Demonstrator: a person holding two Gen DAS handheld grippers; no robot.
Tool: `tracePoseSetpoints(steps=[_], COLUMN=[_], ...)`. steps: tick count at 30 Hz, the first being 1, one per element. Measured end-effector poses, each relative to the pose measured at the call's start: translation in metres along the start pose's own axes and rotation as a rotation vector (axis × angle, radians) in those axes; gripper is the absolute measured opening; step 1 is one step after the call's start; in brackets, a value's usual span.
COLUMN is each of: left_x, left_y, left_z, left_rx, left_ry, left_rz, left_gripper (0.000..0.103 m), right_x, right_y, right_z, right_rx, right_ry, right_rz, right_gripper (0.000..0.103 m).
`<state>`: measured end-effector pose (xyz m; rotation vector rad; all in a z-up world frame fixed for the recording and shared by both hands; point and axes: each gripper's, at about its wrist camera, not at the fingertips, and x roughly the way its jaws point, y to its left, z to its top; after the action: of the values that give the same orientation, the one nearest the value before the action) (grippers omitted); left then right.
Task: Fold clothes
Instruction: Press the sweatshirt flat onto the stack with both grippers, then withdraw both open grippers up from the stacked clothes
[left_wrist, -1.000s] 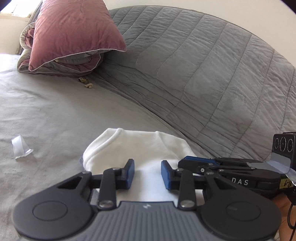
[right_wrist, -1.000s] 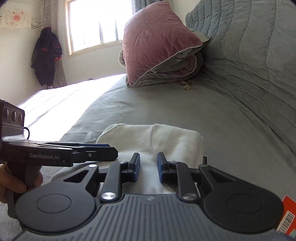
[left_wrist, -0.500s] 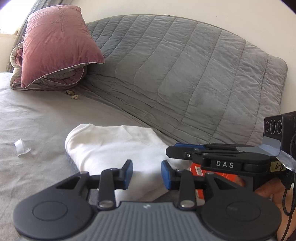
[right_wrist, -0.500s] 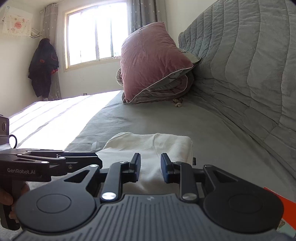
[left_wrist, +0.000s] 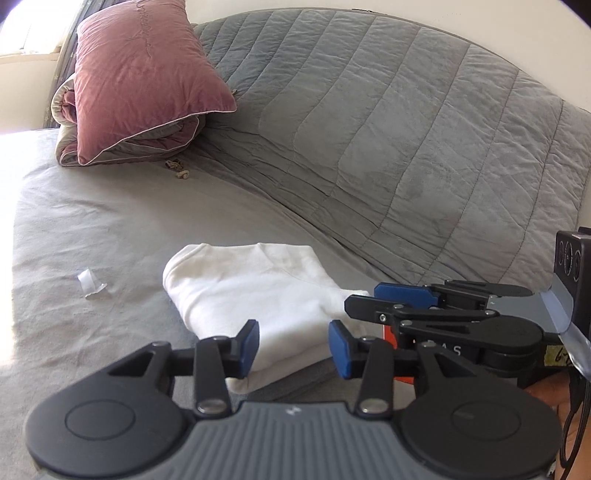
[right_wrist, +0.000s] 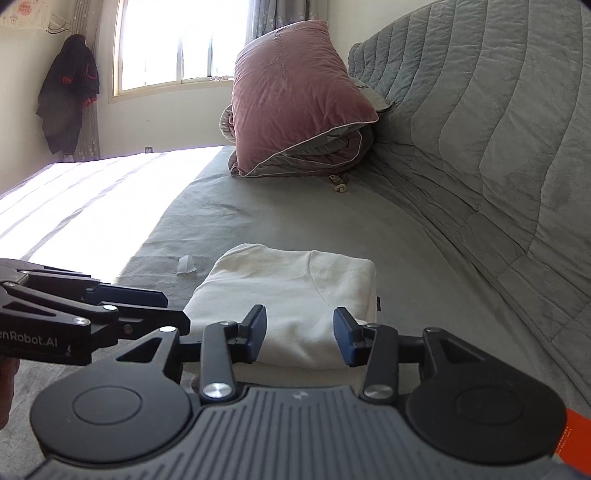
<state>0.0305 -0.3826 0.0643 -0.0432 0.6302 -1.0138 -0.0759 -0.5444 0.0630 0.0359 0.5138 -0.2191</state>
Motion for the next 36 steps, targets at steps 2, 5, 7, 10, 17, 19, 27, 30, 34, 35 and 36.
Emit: tracePoseSetpoints(steps=[2, 5, 7, 10, 17, 19, 27, 30, 34, 35, 36], left_x=[-0.011, -0.025, -0.032, -0.042, -0.061, -0.062, -0.05, -0.043, -0.041, -0.041, -0.041], left_y=[-0.003, -0.008, -0.009, -0.01, -0.018, -0.019, -0.004, 0.001, 0.004, 0.005, 0.006], left_z=[0.002, 0.004, 0.005, 0.006, 0.007, 0.007, -0.01, -0.019, -0.031, -0.035, -0.037], left_rx=[-0.01, -0.027, -0.054, -0.08, -0.072, -0.05, -0.059, -0.065, -0.078, -0.096, -0.112], left_ry=[0.015, 0.041, 0.059, 0.085, 0.118, 0.134, 0.228, 0.26, 0.266, 0.268, 0.272], left_rz=[0.024, 0.069, 0.088, 0.115, 0.209, 0.247, 0.36, 0.417, 0.478, 0.485, 0.484], left_gripper=[0.05, 0.059, 0.061, 0.07, 0.097, 0.102, 0.102, 0.102, 0.102, 0.102, 0.102], right_x=[-0.007, -0.019, -0.027, -0.039, -0.064, -0.069, -0.065, -0.05, -0.043, -0.044, -0.045], right_y=[0.003, 0.008, 0.012, 0.018, 0.035, 0.042, 0.039, 0.042, 0.052, 0.053, 0.054], right_z=[0.003, 0.006, 0.009, 0.014, 0.029, 0.032, 0.013, 0.006, 0.001, -0.001, -0.002], right_rx=[0.013, 0.035, 0.046, 0.061, 0.098, 0.1, 0.237, 0.248, 0.195, 0.191, 0.186], right_ry=[0.009, 0.018, 0.025, 0.034, 0.073, 0.089, 0.126, 0.189, 0.211, 0.211, 0.21], right_rz=[-0.009, -0.029, -0.034, -0.036, -0.118, -0.159, -0.142, -0.153, -0.154, -0.147, -0.147], right_gripper=[0.045, 0.048, 0.054, 0.059, 0.085, 0.099, 0.103, 0.103, 0.103, 0.103, 0.103])
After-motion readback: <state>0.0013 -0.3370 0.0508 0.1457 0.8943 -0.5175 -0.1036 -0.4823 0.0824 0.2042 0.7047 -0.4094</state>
